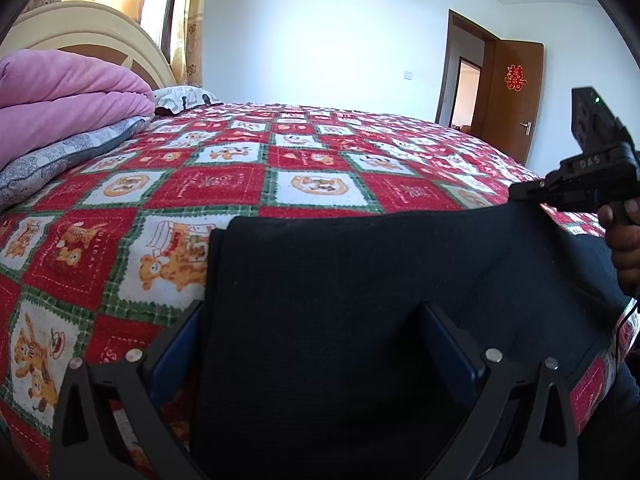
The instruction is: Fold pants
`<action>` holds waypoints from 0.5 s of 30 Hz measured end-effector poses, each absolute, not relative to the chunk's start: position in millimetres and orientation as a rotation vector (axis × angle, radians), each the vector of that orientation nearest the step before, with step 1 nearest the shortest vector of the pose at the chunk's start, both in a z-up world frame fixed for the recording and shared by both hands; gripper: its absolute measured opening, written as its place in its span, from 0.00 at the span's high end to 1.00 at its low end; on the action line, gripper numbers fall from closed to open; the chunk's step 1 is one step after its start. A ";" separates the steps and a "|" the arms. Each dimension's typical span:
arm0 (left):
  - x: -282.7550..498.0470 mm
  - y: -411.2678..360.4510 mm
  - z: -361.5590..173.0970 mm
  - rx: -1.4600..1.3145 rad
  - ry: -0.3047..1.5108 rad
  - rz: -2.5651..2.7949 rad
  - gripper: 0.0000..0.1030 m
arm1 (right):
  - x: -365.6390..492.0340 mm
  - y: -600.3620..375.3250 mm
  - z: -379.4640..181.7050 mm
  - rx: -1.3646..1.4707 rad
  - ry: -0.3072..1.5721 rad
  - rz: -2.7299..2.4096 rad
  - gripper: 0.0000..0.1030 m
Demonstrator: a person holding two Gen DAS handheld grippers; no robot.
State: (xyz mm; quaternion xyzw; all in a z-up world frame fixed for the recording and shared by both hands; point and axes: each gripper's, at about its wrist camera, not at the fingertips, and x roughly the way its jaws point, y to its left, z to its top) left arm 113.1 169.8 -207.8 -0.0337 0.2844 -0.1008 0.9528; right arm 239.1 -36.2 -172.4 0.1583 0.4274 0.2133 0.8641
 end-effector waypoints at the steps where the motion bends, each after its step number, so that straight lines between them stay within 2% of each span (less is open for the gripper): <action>1: 112.9 169.9 -208.0 -0.069 0.575 -0.205 0.00 | 237.3 -34.3 -169.3 0.317 0.884 0.446 0.95; 6: 111.5 170.7 -208.4 -0.069 0.566 -0.213 0.00 | 252.1 -29.6 -196.3 0.279 0.953 0.386 0.94; 9: 110.3 170.5 -207.2 -0.065 0.564 -0.210 0.00 | 249.7 -29.3 -195.4 0.262 0.926 0.400 0.93; 12: 106.8 167.7 -200.9 -0.046 0.579 -0.174 0.00 | 244.5 -36.1 -187.3 0.255 0.912 0.393 0.64; 15: 96.8 161.0 -188.4 0.008 0.548 -0.137 0.00 | 229.9 -58.9 -170.2 0.233 0.854 0.364 0.63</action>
